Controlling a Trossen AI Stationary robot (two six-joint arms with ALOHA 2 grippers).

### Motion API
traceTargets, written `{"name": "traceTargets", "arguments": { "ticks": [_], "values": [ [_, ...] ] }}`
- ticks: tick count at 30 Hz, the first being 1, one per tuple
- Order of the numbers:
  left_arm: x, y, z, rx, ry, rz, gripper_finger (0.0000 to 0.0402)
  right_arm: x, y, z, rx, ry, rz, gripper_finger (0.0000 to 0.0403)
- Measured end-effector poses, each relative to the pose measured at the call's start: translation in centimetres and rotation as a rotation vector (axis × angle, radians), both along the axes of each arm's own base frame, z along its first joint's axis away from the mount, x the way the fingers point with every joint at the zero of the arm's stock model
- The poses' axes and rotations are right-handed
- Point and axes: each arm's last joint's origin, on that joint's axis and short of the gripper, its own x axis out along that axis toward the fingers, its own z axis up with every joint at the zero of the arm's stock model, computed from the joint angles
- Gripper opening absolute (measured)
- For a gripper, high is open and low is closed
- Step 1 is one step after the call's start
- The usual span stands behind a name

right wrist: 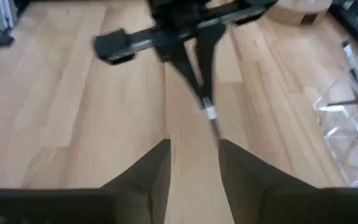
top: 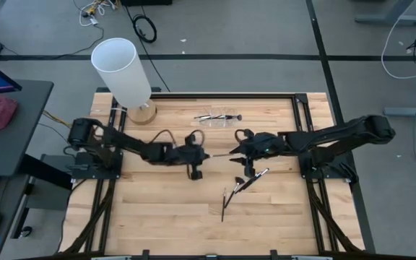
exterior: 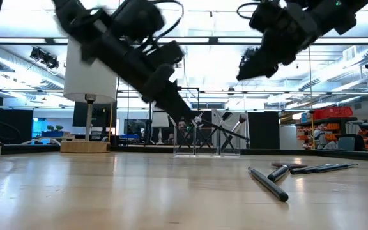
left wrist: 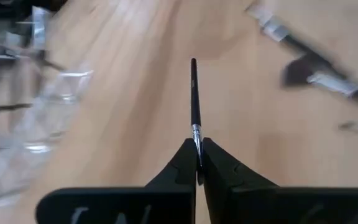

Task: Pick & Place Makeup Supplies
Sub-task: Put the makeup brush into the transparent organizer

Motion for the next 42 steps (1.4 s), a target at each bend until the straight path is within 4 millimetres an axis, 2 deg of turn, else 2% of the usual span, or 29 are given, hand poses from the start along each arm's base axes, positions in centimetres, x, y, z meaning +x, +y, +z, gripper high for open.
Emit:
{"name": "traceTargets", "arguments": {
  "ticks": [4, 9, 13, 16, 20, 24, 32, 42],
  "values": [
    [1.1, 2.3, 4.6, 0.130, 0.229, 0.070, 0.0008, -0.4, 0.0, 0.8, 0.004, -0.032, -0.001, 0.0139],
    [2.2, 5.1, 11.8, 0.205, 0.325, 0.104, 0.0008, -0.3, 0.0, 0.4, 0.000, -0.013, 0.001, 0.0139],
    [1.5, 7.7, 16.3, 0.184, 0.353, 0.170, 0.0007, -0.5, 0.0, -0.5, -0.004, 0.015, 0.002, 0.0139],
    [0.4, 9.9, 18.0, 0.106, 0.372, 0.223, 0.0008, -0.7, 0.0, -1.4, -0.006, 0.042, 0.002, 0.0139],
    [-0.8, 12.4, 17.7, 0.028, 0.411, 0.288, 0.0006, -0.9, -0.1, -2.0, -0.009, 0.036, 0.004, 0.0139],
    [-0.7, 14.2, 15.2, -0.025, 0.500, 0.300, 0.0007, -0.9, -0.1, -2.1, -0.027, 0.009, 0.017, 0.0139],
    [0.9, 14.5, 11.4, 0.015, 0.639, 0.239, 0.0007, -0.7, -0.1, -1.8, -0.041, -0.024, 0.027, 0.0139],
    [1.4, 14.9, 10.8, 0.011, 0.630, 0.243, 0.0017, -0.7, -0.1, -1.8, -0.041, -0.028, 0.026, 0.0139]
  ]
}}
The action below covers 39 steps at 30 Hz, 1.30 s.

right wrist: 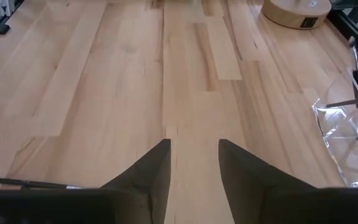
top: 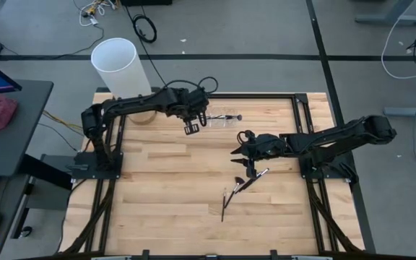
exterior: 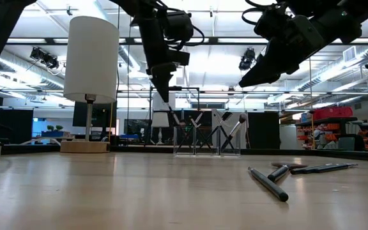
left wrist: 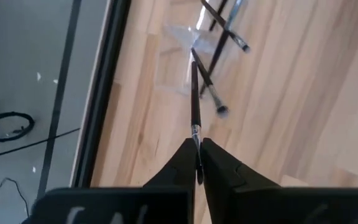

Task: Pick & Place Makeup Supplies
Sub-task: Put the makeup brush into the transparent organizer

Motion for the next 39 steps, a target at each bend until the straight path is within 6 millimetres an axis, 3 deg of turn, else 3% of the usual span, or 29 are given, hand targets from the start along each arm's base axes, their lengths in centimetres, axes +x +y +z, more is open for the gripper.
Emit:
{"name": "traceTargets", "arguments": {
  "ticks": [13, 21, 30, 34, 39],
  "values": [
    [0.8, -0.1, 0.4, 0.070, -0.052, -0.031, 0.0135, 0.0, 0.0, 0.0, 0.000, -0.006, 0.000, 0.0139],
    [1.2, -2.8, 0.9, 0.130, -0.036, -0.040, 0.0136, 0.0, 0.0, 0.0, -0.001, 0.005, 0.003, 0.0139],
    [-1.0, -10.0, 3.6, 0.196, -0.074, -0.030, 0.0109, -0.1, 0.6, -0.1, 0.062, 0.018, 0.103, 0.0139],
    [-1.6, -14.2, 1.9, 0.184, -0.141, -0.147, 0.0106, -0.1, 1.4, -0.4, 0.064, 0.035, 0.137, 0.0139],
    [-2.7, -19.1, -2.8, 0.155, -0.317, -0.285, 0.0106, 0.3, 2.5, -1.1, -0.002, 0.043, 0.221, 0.0139]
  ]
}}
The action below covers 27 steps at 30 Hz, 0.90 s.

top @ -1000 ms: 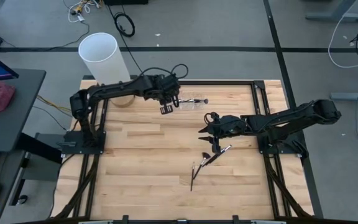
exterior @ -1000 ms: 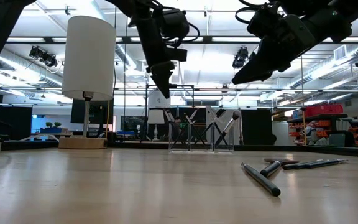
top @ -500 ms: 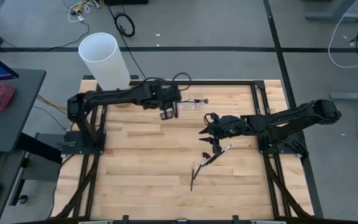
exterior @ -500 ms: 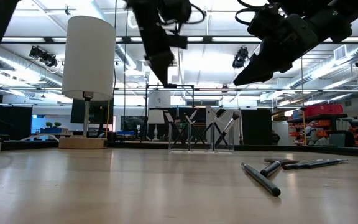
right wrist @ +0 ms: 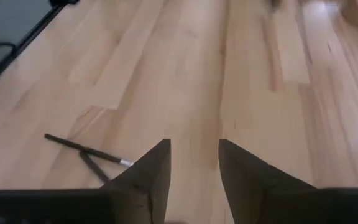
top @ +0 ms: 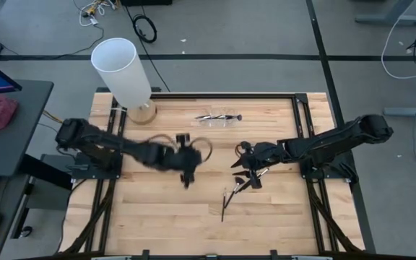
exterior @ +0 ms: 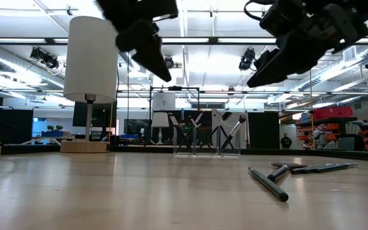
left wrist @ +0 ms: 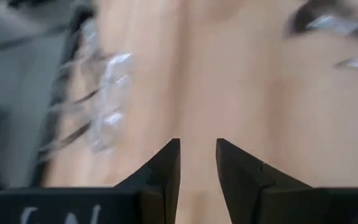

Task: Pick & Place Makeup Supplies
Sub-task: Put the makeup brush into the transparent organizer

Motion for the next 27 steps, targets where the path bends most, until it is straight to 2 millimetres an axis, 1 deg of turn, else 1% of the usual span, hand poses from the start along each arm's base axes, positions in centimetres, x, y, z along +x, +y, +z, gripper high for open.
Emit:
{"name": "traceTargets", "arguments": {
  "ticks": [3, 5, 8, 11, 13, 15, 19, 23, 24, 27],
  "values": [
    [-0.8, -2.1, -3.1, -0.073, -0.166, -0.072, 0.0106, 1.1, 0.6, -1.1, -0.068, -0.029, 0.069, 0.0139],
    [-1.4, -3.2, -4.7, -0.146, -0.270, -0.122, 0.0106, 2.0, 0.9, -2.2, -0.088, -0.048, 0.151, 0.0139],
    [-2.6, -4.0, -6.5, -0.222, -0.355, -0.149, 0.0106, 3.1, 1.6, -4.5, -0.077, -0.053, 0.346, 0.0139],
    [-3.4, -4.1, -7.6, -0.253, -0.360, -0.133, 0.0106, 3.7, 2.1, -6.2, -0.047, -0.057, 0.522, 0.0139],
    [-3.7, -3.9, -8.0, -0.266, -0.355, -0.110, 0.0106, 4.1, 2.3, -6.8, -0.041, -0.047, 0.559, 0.0139],
    [-3.7, -3.6, -8.1, -0.261, -0.360, -0.088, 0.0106, 4.9, 2.2, -7.3, -0.056, -0.036, 0.541, 0.0139],
    [-3.2, -2.9, -7.6, -0.262, -0.416, -0.062, 0.0106, 6.8, 2.0, -8.1, -0.049, 0.027, 0.518, 0.0139],
    [-3.0, -2.4, -7.5, -0.268, -0.427, -0.060, 0.0106, 7.4, 2.1, -8.8, -0.033, 0.165, 0.582, 0.0139],
    [-2.9, -2.3, -7.5, -0.261, -0.428, -0.063, 0.0106, 7.4, 2.2, -8.8, -0.028, 0.178, 0.610, 0.0139],
    [-2.9, -2.3, -7.5, -0.254, -0.426, -0.068, 0.0106, 7.6, 2.4, -8.5, -0.031, 0.147, 0.662, 0.0137]
  ]
}}
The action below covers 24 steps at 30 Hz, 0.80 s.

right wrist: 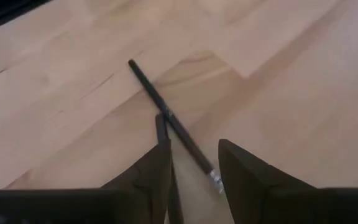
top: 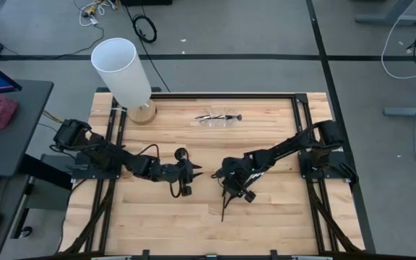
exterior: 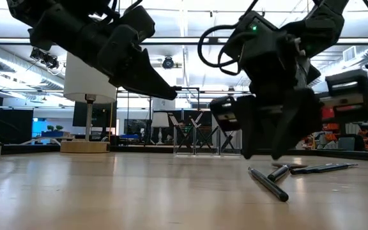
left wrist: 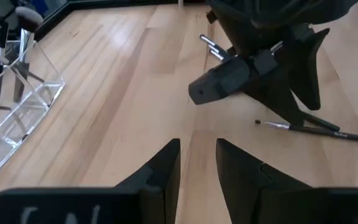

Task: Pick & Place Makeup Supplies
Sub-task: Put the makeup brush into the transparent organizer

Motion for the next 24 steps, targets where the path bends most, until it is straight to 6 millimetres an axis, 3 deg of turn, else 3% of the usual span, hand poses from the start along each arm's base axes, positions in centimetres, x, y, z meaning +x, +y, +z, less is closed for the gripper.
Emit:
{"name": "traceTargets", "arguments": {
  "ticks": [6, 16, 19, 24],
  "values": [
    [0.0, 0.0, 0.0, -0.002, -0.006, -0.001, 0.0106, 0.3, -0.1, -0.2, -0.029, -0.036, 0.002, 0.0135],
    [0.0, 0.0, 0.0, -0.003, -0.005, -0.001, 0.0106, 0.8, -0.2, -2.8, -0.030, -0.025, 0.030, 0.0130],
    [0.0, 0.0, 0.0, -0.006, -0.004, -0.008, 0.0106, 0.8, -0.4, -2.8, -0.022, -0.017, 0.030, 0.0106],
    [0.0, 0.0, 0.0, -0.011, -0.004, -0.010, 0.0106, 0.8, -0.5, -2.9, -0.033, -0.020, 0.018, 0.0026]
  ]
}}
